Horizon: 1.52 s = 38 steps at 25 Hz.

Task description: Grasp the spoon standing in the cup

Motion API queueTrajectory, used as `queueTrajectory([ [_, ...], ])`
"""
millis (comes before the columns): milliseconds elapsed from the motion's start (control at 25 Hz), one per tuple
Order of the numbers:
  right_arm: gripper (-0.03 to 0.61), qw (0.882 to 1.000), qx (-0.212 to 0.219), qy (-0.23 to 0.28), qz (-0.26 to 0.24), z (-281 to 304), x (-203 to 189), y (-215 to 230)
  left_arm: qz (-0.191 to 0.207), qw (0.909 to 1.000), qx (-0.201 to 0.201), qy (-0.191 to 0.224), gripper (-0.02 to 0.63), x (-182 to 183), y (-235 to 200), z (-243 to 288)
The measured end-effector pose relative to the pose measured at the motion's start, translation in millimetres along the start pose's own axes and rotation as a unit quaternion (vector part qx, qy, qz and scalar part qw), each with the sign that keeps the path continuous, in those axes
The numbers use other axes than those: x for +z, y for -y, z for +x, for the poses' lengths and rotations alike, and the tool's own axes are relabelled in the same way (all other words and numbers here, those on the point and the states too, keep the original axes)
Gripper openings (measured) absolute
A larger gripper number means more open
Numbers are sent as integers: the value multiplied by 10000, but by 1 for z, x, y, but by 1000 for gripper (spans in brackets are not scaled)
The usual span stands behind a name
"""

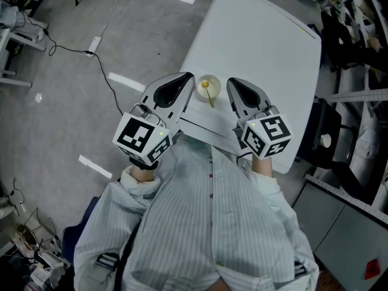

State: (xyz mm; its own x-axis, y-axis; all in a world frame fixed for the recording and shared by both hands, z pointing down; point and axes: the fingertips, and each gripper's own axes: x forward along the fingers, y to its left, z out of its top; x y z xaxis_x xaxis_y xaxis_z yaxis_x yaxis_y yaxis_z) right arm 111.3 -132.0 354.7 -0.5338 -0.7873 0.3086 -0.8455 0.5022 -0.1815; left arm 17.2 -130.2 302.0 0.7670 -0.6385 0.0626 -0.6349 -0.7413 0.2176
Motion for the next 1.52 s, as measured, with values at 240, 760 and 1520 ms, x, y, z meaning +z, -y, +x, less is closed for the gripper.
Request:
queueTrajectory([
  [240,10,9999,109,-112,-18,16,-1,11,10,10000,-3,9,18,1,-14,21],
  [760,10,9996,-133,-222,108,23,3,17,-48,9995,-260,-142,18,4,-26,32],
  [1520,11,9989,-378,-214,202,21,-5,18,-133,9982,-513,-279,18,-6,-29,31],
])
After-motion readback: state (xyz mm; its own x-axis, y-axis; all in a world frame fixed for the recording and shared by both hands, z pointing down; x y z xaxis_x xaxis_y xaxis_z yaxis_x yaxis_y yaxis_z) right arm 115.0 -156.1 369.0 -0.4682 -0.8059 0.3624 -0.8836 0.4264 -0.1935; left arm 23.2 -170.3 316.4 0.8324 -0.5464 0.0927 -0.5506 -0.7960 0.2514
